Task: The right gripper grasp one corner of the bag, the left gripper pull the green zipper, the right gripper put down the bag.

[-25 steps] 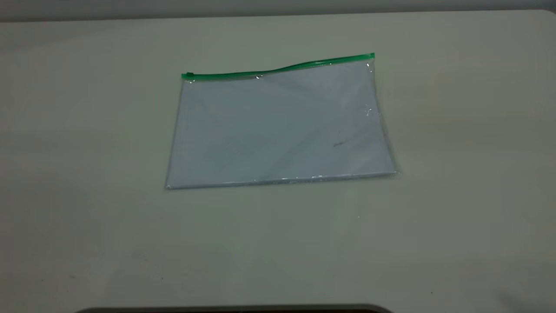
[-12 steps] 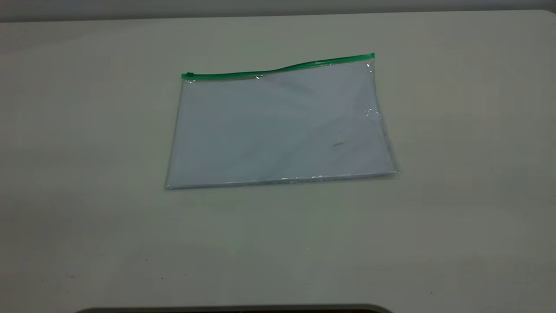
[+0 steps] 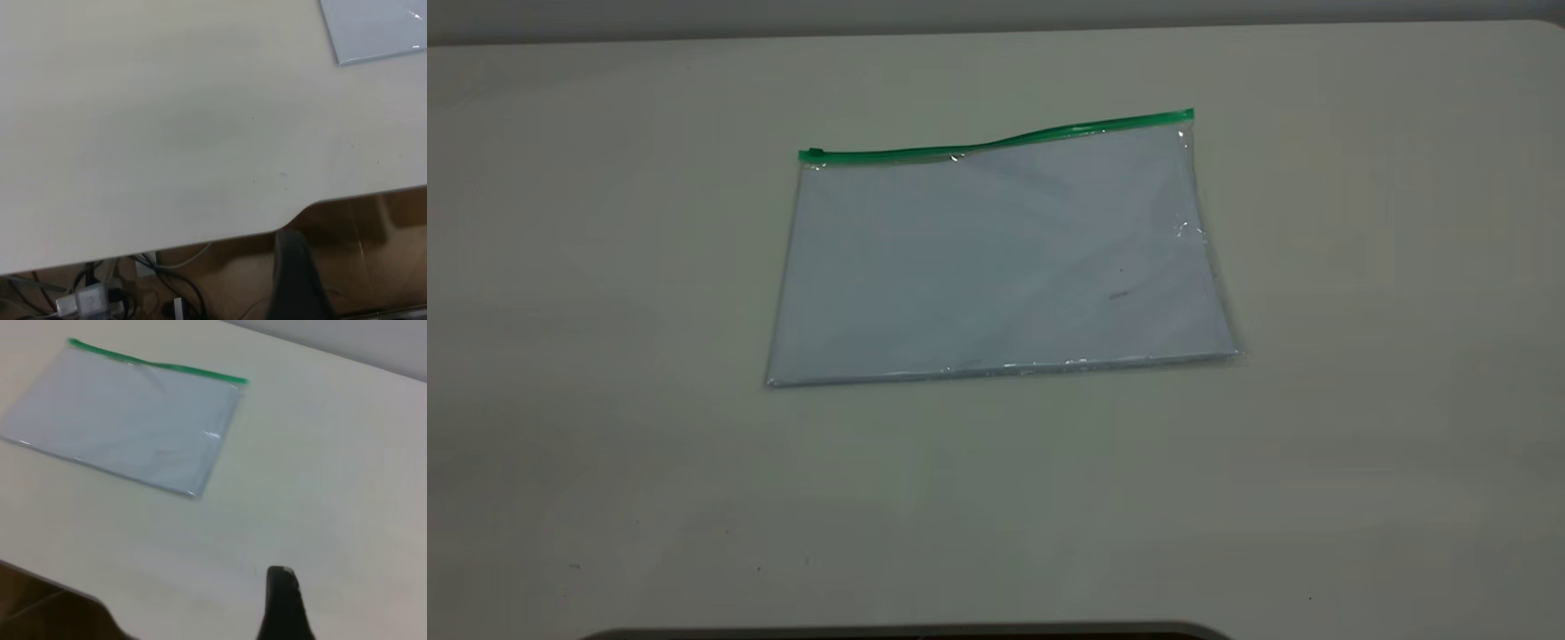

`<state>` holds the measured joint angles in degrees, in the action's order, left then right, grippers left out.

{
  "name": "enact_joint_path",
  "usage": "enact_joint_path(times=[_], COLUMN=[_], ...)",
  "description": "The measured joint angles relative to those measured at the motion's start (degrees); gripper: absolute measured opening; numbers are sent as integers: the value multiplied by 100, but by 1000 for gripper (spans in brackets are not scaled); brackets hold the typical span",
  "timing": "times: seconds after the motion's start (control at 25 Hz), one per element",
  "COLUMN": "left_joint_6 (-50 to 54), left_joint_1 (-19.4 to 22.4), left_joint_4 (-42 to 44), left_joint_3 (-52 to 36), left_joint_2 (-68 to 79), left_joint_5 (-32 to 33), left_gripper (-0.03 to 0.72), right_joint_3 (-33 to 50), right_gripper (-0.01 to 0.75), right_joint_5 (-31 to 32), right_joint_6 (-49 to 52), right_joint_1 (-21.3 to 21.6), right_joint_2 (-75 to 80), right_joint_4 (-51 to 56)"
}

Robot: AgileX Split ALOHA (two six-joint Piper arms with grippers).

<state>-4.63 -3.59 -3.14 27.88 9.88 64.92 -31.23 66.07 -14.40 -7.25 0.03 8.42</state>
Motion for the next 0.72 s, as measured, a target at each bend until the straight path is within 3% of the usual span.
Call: enact_joint_path(times=[0.72], left_joint_6=[0], left_joint_1=[0], left_joint_4=[0], left_joint_3=[-4], left_joint_2=[0], left_joint_5=[0], left_gripper=[550], right_joint_3=[352], right_gripper=[564], right_joint_5=[-66], right_joint_6=[50], right_joint_1=[0], right_joint_2=[-98], right_joint_4=[-116])
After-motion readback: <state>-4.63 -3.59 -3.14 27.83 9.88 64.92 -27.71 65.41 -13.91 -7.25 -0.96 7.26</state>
